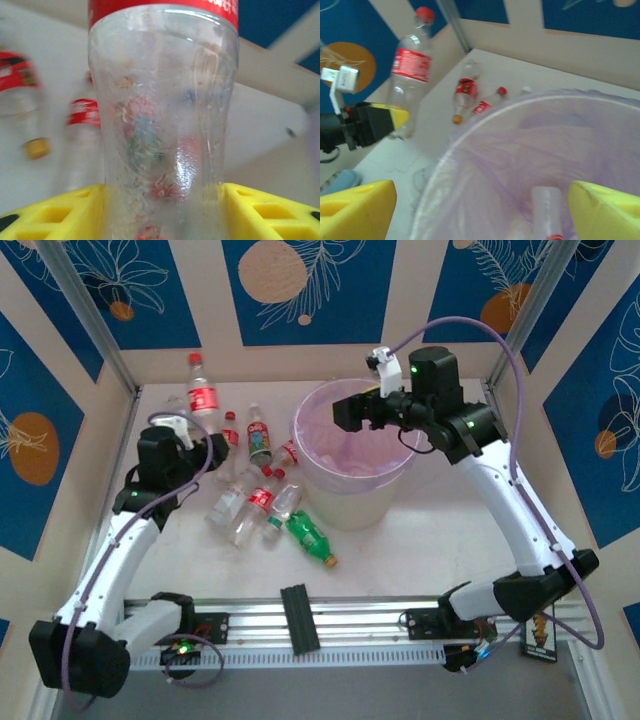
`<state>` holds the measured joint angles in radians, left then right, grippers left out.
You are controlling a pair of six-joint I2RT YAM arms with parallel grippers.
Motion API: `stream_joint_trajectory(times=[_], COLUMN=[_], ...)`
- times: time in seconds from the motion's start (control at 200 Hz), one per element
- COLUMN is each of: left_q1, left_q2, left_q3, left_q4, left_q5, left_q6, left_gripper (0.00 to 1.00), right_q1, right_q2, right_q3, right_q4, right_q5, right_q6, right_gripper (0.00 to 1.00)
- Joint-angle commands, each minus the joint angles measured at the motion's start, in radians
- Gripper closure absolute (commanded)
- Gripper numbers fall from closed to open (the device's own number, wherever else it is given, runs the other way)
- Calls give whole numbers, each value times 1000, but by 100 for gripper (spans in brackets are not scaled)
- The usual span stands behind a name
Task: Put the plastic bottles in the bin
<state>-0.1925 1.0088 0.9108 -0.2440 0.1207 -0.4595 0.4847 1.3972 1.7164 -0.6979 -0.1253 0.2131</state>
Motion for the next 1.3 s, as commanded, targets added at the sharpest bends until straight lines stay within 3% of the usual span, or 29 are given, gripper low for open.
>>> stream_joint_trajectory(times=[0.0, 0.215, 0.415, 0.65, 0.895, 1.05, 1.205, 1.295], left_q1=[-96, -284, -385, -410, -414, -414, -414, -413], left_q2=[-33, -1, 37, 57, 67, 57, 15, -9], left_q3=[60, 126, 142, 152, 142, 143, 125, 123], left_q4=[63, 118, 155, 157, 194, 214, 293, 316], left_q5=[41, 75, 79, 83, 64, 76, 108, 114], left_q6=[65, 151, 195, 217, 194, 171, 101, 78], left_gripper=[45, 46, 47, 48, 48, 35, 1, 0], right_q1=[26, 82, 80, 68, 58, 45, 25, 7], right_q2=[43, 185, 294, 373, 391, 379, 381, 365], right_q3=[54, 175, 260, 291, 318, 318, 386, 427], right_q4=[23, 98, 136, 212, 182, 184, 196, 218], right_q5=[-109, -214, -240, -329, -346, -338, -353, -341], right_q6=[72, 166, 237, 319, 323, 317, 321, 318], right_gripper=[12, 12, 9, 9, 27, 32, 33, 33])
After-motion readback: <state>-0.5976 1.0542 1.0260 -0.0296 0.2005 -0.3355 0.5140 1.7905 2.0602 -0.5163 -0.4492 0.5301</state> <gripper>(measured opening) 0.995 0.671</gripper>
